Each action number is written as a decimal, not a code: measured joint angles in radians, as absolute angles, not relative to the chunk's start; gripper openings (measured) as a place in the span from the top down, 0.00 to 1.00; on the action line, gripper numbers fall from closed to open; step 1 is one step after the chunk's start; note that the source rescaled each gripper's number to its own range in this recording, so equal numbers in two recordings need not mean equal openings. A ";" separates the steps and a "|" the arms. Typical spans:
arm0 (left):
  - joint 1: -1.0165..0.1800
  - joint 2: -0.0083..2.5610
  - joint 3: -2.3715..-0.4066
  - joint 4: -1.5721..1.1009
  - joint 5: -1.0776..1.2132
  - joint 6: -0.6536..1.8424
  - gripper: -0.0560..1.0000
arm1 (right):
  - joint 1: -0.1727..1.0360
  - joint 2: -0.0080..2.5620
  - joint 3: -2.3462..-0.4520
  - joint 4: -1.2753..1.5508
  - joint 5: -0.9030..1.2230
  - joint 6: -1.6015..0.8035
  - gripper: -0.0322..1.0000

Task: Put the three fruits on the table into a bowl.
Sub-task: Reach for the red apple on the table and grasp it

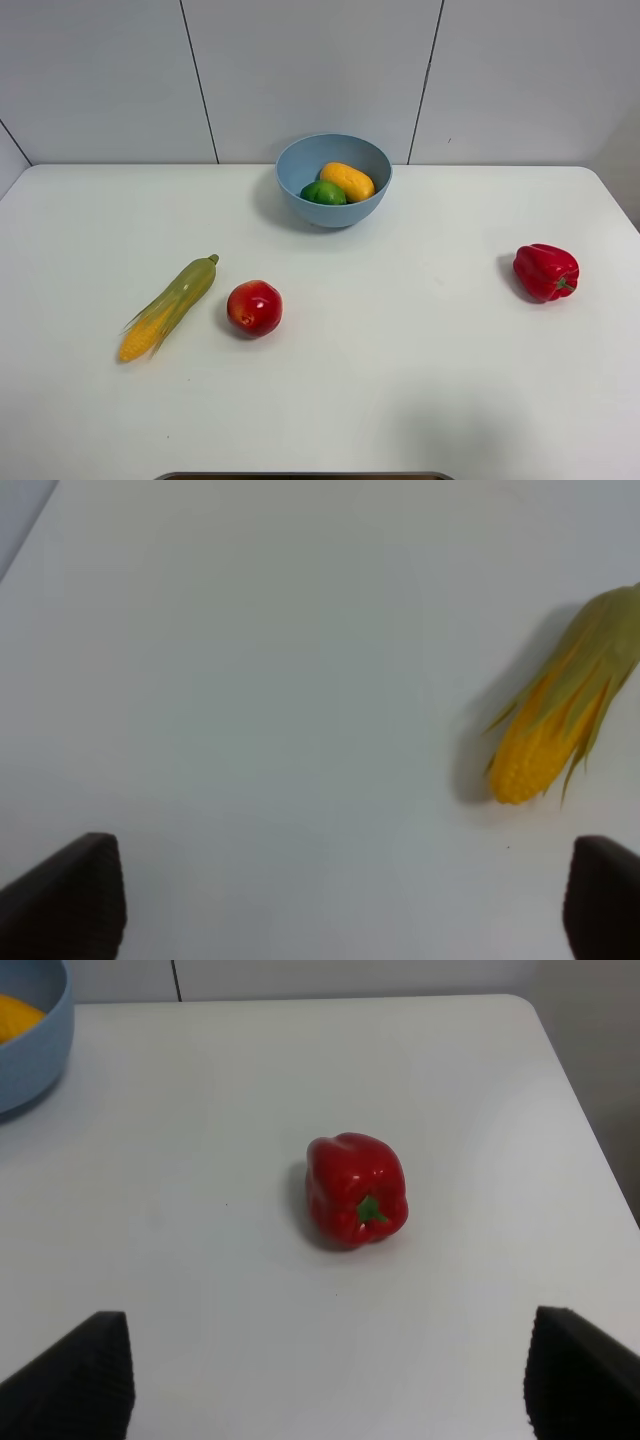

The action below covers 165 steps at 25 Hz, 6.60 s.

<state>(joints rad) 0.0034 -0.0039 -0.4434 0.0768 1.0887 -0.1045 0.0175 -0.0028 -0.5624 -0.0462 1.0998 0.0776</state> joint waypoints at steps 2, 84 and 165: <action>0.003 -0.004 -0.443 0.077 1.089 -0.104 0.28 | 0.017 -0.003 -0.562 -0.046 1.100 0.078 0.41; 0.003 -0.004 -0.443 0.077 1.089 -0.104 0.28 | 0.017 -0.003 -0.562 -0.046 1.100 0.074 0.41; -0.660 1.693 -1.238 -0.117 0.899 0.433 0.39 | 0.017 -0.003 -0.562 -0.046 1.100 0.074 0.41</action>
<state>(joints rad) -0.6603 1.6927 -1.2382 -0.1172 0.8995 0.4332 0.0175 -0.0028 -0.5624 -0.0462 1.0998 0.0742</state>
